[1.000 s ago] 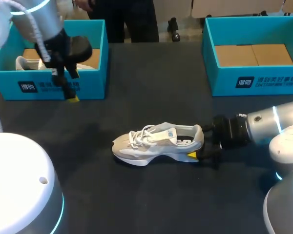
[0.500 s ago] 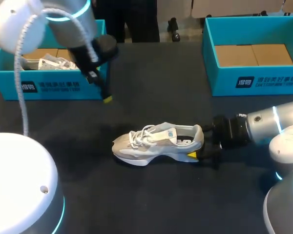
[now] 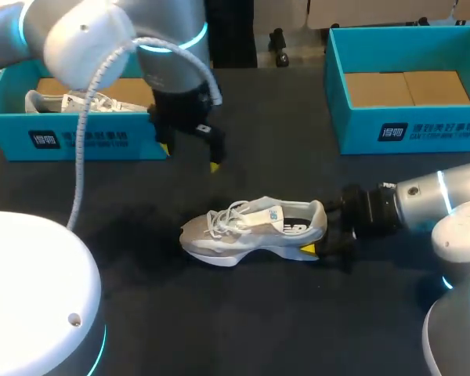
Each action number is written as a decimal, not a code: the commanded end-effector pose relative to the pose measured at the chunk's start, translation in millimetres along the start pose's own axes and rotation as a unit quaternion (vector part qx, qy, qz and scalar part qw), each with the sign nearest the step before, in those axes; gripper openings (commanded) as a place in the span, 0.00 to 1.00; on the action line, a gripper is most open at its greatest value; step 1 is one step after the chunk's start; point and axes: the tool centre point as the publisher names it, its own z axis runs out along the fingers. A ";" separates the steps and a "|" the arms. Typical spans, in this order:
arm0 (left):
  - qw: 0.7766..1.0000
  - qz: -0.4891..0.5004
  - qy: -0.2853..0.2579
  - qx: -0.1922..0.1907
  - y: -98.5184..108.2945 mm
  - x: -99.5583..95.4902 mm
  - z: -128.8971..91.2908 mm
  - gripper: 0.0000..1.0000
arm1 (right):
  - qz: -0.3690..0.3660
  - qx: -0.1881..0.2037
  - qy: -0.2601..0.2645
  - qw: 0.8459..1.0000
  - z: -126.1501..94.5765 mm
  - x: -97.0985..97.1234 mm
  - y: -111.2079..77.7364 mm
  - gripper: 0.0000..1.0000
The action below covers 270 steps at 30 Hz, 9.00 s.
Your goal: Take the shoe out of the shoebox, open the shoe tongue, remove and reinsert the insole, then place the shoe into the shoebox
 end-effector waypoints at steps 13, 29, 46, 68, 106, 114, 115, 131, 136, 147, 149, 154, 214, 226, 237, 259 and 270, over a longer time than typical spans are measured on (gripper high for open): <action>0.999 -0.012 -0.006 -0.041 7.5 78.9 38.0 1.00 | 0.000 0.002 -0.001 1.000 0.8 -0.9 -3.1 0.00; 0.999 0.010 -0.002 -0.039 9.9 107.0 44.2 1.00 | 0.000 0.002 -0.001 1.000 0.8 -0.9 -3.1 0.00; 0.994 -0.101 0.030 -0.037 7.7 99.1 39.7 1.00 | 0.000 0.002 -0.001 1.000 0.8 -0.9 -3.1 0.00; 0.989 -0.141 -0.014 -0.031 8.5 141.1 83.8 1.00 | 0.000 0.002 -0.001 1.000 0.8 -0.9 -3.1 0.00; 0.979 -0.168 -0.110 -0.038 -3.4 132.6 123.0 1.00 | 0.000 0.002 -0.001 1.000 0.8 -0.9 -3.1 0.00; 0.976 -0.163 -0.143 -0.033 3.7 119.7 108.4 1.00 | 0.000 0.002 -0.001 1.000 0.8 -0.9 -3.1 0.00; 0.975 -0.163 -0.146 -0.033 4.9 118.1 105.8 1.00 | 0.000 0.002 -0.001 1.000 0.8 -0.9 -3.1 0.00; 0.970 -0.175 -0.146 -0.082 15.5 99.4 83.8 0.44 | 0.000 0.002 -0.001 1.000 0.8 -0.9 -3.1 0.00; 0.970 -0.168 -0.131 -0.118 17.7 98.9 83.3 0.14 | 0.000 0.002 -0.001 1.000 0.8 -0.9 -3.1 0.00; 0.972 -0.134 -0.089 -0.171 23.7 89.2 67.7 0.00 | 0.000 0.002 -0.001 1.000 0.8 -0.9 -3.1 0.00; 0.973 -0.131 -0.081 -0.170 25.6 86.0 62.6 0.00 | 0.000 0.002 -0.001 1.000 0.8 -0.9 -3.1 0.00; 0.976 -0.128 -0.069 -0.162 30.0 77.2 51.7 0.00 | 0.000 0.002 -0.001 1.000 0.8 -0.9 -3.1 0.00; 0.988 -0.116 -0.092 -0.050 52.1 14.8 104.8 0.84 | 0.000 0.002 -0.001 1.000 0.8 -0.9 -3.1 0.00; 0.996 -0.067 -0.061 -0.014 34.3 47.5 78.1 0.76 | 0.000 0.002 -0.001 1.000 0.8 -0.9 -3.1 0.00; 0.998 0.039 -0.037 0.041 10.7 66.8 40.2 0.75 | 0.000 0.002 -0.001 1.000 0.8 -0.9 -3.1 0.00; 0.932 0.359 0.040 0.036 -22.6 105.0 -2.7 0.00 | 0.000 0.002 -0.001 1.000 0.8 -0.9 -3.1 0.00; 0.832 0.549 0.061 0.042 -3.7 112.4 -13.1 0.00 | 0.000 0.002 -0.001 1.000 0.8 -0.9 -3.1 0.00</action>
